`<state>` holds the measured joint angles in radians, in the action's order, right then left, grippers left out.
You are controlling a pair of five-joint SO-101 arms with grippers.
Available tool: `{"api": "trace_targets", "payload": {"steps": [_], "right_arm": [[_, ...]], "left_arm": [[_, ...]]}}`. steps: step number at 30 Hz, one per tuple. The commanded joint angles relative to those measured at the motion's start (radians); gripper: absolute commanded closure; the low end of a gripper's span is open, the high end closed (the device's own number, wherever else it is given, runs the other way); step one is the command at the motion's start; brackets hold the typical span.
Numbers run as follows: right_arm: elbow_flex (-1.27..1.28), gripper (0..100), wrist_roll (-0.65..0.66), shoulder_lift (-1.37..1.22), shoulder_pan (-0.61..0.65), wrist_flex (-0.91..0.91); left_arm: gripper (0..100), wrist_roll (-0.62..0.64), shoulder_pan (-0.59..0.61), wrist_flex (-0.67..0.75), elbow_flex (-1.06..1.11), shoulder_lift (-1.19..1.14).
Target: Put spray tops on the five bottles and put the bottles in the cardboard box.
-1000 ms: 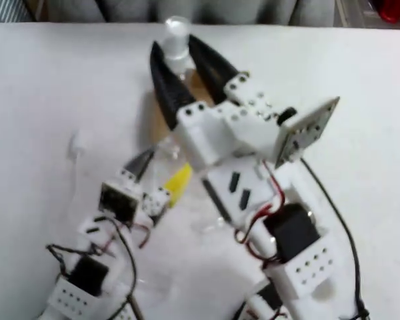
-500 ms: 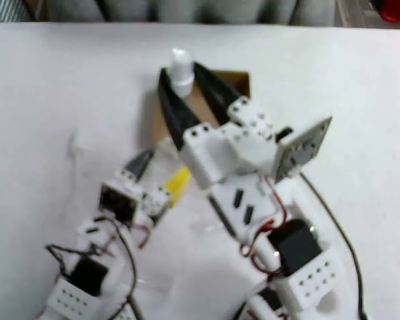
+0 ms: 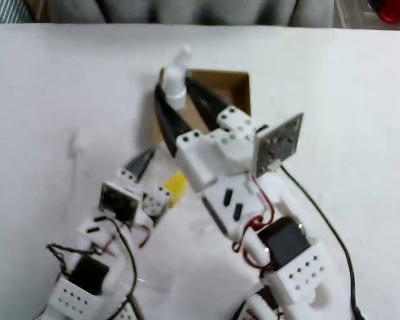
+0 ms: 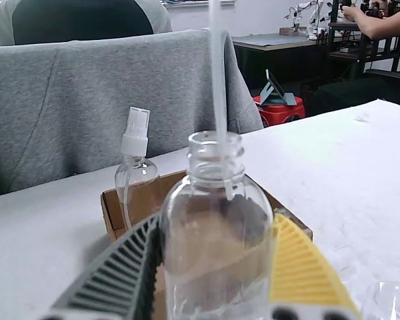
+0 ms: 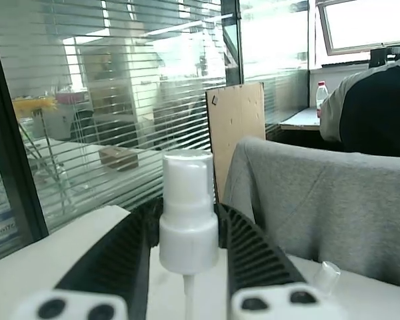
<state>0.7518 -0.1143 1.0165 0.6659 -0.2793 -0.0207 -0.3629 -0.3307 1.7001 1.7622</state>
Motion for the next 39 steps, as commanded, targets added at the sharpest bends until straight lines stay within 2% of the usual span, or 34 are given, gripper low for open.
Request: {"api": "trace_targets", "payload": {"steps": [1,13,15,19,21,27,32,34,37,39], "right_arm": [[0.028,98.4,-0.005,0.018,-0.001,0.002],[0.063,97.8,0.0,0.007,0.005,-0.205],[0.052,94.0,0.0,0.007,0.008,-0.248],[0.026,79.8,0.0,0.007,0.05,-0.321],[0.005,77.9,0.0,0.01,0.059,-0.328],[-0.144,77.9,0.0,0.007,0.053,-0.386],[-0.222,78.6,0.0,0.005,-0.028,-0.395],[-0.226,83.6,0.0,0.005,-0.071,-0.383],[-0.222,99.1,0.0,-0.012,-0.127,-0.343],[-0.222,95.5,0.0,-0.051,-0.157,-0.32]], "left_arm": [[93,-0.003,-0.016,0.0,-0.005,0.024],[93,-0.005,-0.016,0.002,-0.005,0.024],[93,-0.005,-0.016,0.002,-0.005,0.024],[93,-0.005,-0.016,0.003,-0.005,0.024],[93,-0.005,-0.016,0.003,-0.005,0.024],[93,-0.006,-0.016,0.0,-0.005,0.024],[93,-0.008,-0.015,0.0,-0.005,0.024],[93,-0.008,-0.015,0.0,-0.005,0.024],[93,-0.009,-0.015,0.0,-0.005,0.024],[93,-0.009,-0.015,0.0,-0.005,0.024]]}}
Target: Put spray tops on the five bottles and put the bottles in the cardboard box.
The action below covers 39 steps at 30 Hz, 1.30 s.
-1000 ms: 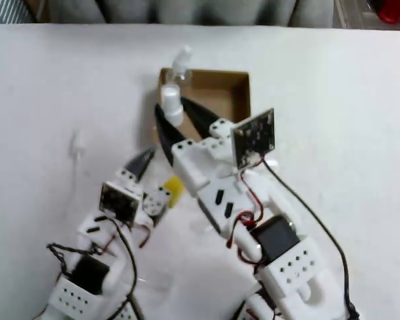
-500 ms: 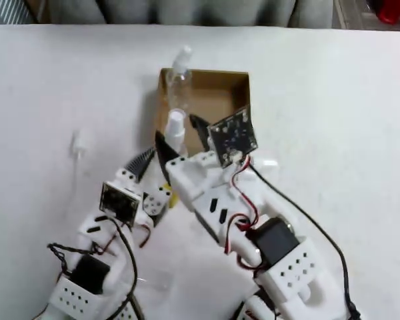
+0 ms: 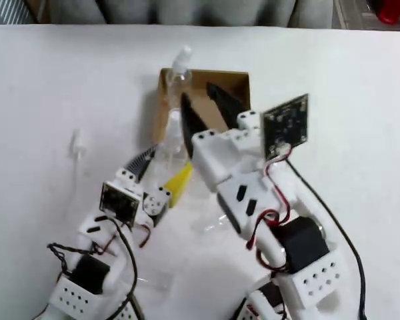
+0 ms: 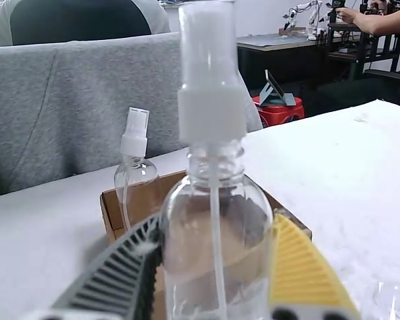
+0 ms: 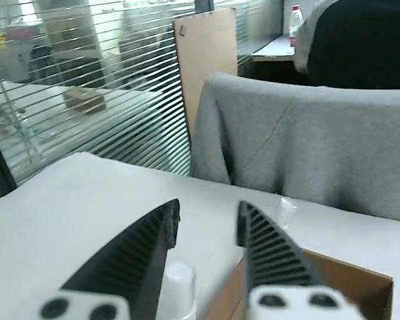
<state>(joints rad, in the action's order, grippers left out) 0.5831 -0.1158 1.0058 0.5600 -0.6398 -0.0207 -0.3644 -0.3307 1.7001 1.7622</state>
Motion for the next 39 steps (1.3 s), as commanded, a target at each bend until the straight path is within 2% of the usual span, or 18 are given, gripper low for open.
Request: {"api": "trace_targets", "payload": {"steps": [1,5,15,21,33,39], "right_arm": [[-0.054,94.4,0.002,-0.067,-0.059,0.045],[-0.054,98.8,-0.005,-0.157,-0.061,0.036],[-0.054,98.4,0.0,-0.165,0.045,-0.124],[-0.054,98.4,0.002,-0.165,0.042,-0.182],[-0.054,98.4,0.002,-0.165,-0.179,-0.136],[-0.038,98.4,0.0,-0.166,-0.248,-0.283]], "left_arm": [[93,-0.009,-0.013,0.0,-0.005,0.024],[93,-0.009,-0.013,0.0,-0.005,0.024],[93,-0.005,0.012,0.003,-0.005,0.024],[93,-0.005,0.012,0.003,-0.005,0.024],[93,-0.003,0.008,0.006,-0.005,0.024],[93,0.0,0.013,0.014,-0.046,0.019]]}}
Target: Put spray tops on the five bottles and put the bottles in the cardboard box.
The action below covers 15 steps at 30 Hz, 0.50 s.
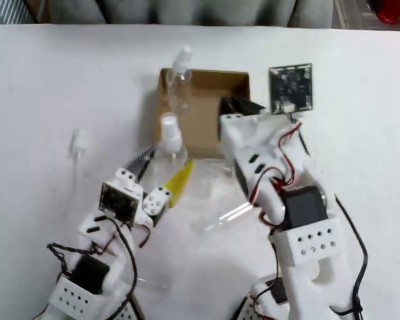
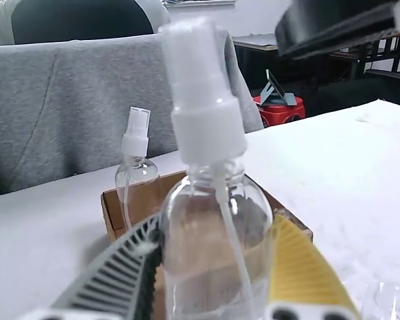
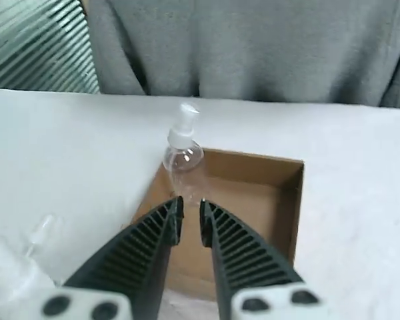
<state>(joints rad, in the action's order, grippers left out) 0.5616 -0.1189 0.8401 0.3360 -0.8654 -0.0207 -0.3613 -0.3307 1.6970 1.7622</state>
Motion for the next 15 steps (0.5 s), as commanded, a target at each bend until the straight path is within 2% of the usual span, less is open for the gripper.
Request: {"api": "trace_targets", "payload": {"steps": [1,8,15], "right_arm": [[0.0,98.4,0.005,-0.001,-0.024,-0.068],[0.157,98.4,0.005,-0.001,-0.018,-0.071],[0.215,98.4,0.005,-0.001,-0.015,-0.071]], "left_arm": [[93,0.0,0.01,0.012,-0.057,0.018],[93,0.063,0.031,-0.06,-0.132,0.016],[93,0.063,0.059,-0.057,-0.195,-0.021]]}}
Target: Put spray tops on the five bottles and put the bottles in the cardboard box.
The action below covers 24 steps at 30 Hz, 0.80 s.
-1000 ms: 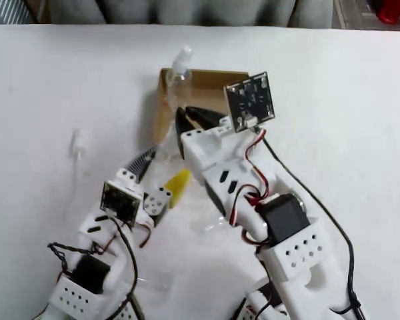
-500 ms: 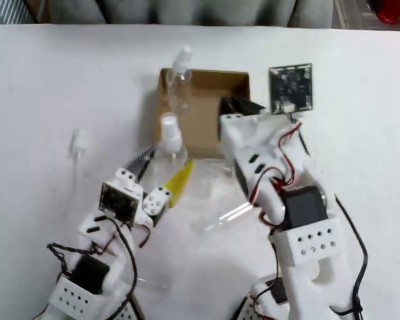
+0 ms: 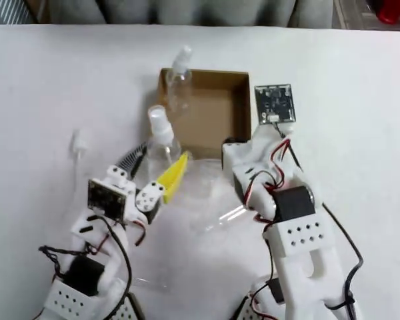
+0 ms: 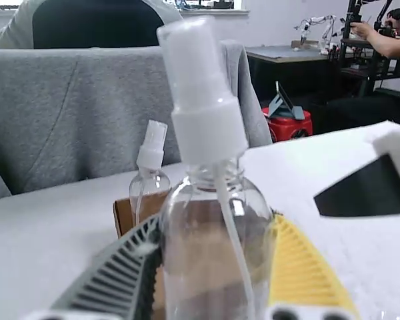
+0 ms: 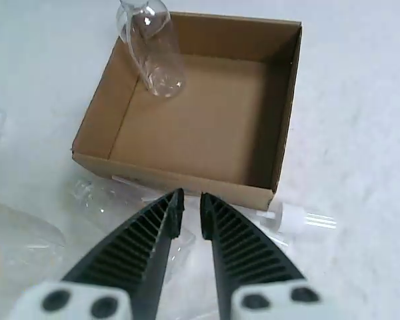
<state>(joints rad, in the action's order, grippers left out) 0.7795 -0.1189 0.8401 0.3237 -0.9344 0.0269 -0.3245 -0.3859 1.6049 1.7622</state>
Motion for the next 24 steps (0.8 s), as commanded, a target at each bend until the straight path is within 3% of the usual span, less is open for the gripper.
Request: {"api": "trace_targets", "payload": {"steps": [1,12,20,24], "right_arm": [[0.006,98.4,0.005,-0.001,0.004,-0.002],[0.109,98.4,0.005,0.008,0.177,0.074],[0.341,98.4,0.005,0.249,0.251,0.282],[0.485,98.4,0.0,0.389,0.311,0.433]], "left_arm": [[93,0.015,0.022,-0.002,-0.129,-0.056],[93,0.141,0.179,0.048,-0.618,-0.774],[93,0.16,0.196,0.222,-0.694,-1.05],[93,0.362,0.194,0.288,-0.69,-1.093]]}}
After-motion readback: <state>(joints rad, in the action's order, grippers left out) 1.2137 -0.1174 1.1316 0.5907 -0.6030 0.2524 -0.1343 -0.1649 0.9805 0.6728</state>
